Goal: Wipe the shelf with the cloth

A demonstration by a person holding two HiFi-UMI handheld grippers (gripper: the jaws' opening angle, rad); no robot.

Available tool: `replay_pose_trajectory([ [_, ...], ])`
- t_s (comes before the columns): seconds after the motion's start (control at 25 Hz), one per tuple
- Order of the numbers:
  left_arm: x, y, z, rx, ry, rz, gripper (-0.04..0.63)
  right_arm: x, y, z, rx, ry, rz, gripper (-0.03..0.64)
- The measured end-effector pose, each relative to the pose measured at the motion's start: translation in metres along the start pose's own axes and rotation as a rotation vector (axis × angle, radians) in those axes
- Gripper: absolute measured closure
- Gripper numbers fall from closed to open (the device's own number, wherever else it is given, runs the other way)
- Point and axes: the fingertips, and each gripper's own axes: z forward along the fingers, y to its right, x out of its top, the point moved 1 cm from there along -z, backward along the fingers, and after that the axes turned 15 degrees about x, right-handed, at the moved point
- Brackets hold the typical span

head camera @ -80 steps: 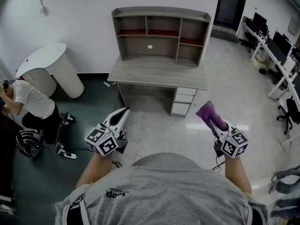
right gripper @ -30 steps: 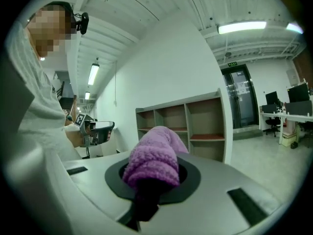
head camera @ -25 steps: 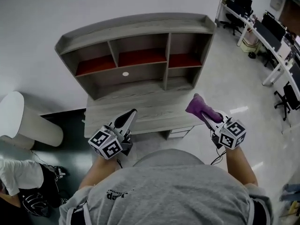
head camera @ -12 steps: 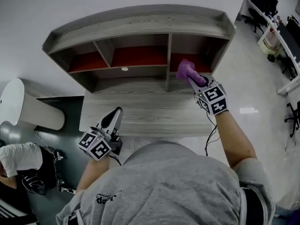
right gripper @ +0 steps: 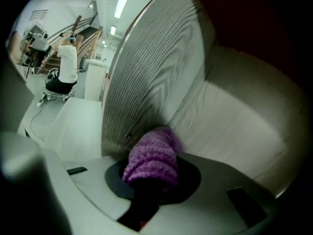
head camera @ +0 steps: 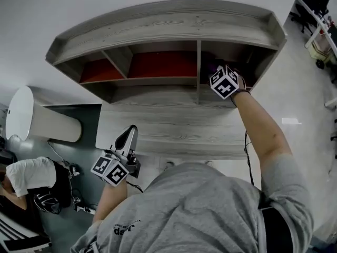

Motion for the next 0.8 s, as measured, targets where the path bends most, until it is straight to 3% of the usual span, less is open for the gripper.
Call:
replay_pose_trajectory([
  [0.12,-0.002,-0.011,0.024,-0.039,-0.027,0.043,0.569,0.002,0.002,0.027,0.011,-0.064,-0.042,0.549],
  [0.24,-0.005,-0.013,0.048,-0.087,-0.056,0.062,0.569,-0.004,0.013,0.043,0.001,-0.124,-0.002,0.548],
  [0.52,-0.015,0.017,0.065,-0.180,-0.079,0.072,0.569,-0.032,0.026,0.036,0.021,-0.331,-0.060,0.548],
  [0.68,-0.017,0.023,0.063,-0.198,-0.076,0.061,0.569,-0.080,0.049,0.002,-0.031,-0.516,-0.074,0.548],
  [0.8,-0.016,0.023,0.061,-0.202,-0.068,0.043,0.569,-0.118,0.068,-0.025,-0.064,-0.723,-0.102,0.549],
])
